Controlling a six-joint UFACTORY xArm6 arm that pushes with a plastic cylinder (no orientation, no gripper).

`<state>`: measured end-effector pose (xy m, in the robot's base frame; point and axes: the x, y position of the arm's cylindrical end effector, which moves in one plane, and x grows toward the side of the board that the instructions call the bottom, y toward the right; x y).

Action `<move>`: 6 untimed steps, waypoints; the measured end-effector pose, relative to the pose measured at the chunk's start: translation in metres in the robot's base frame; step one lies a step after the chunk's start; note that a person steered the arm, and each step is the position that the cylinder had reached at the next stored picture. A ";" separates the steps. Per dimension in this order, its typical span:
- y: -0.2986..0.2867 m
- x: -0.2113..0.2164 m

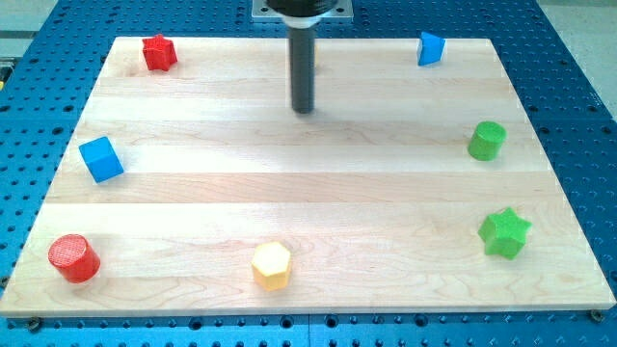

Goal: Push the yellow heart to the center of the board

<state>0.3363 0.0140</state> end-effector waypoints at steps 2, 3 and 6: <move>0.051 -0.116; 0.041 -0.130; -0.043 -0.096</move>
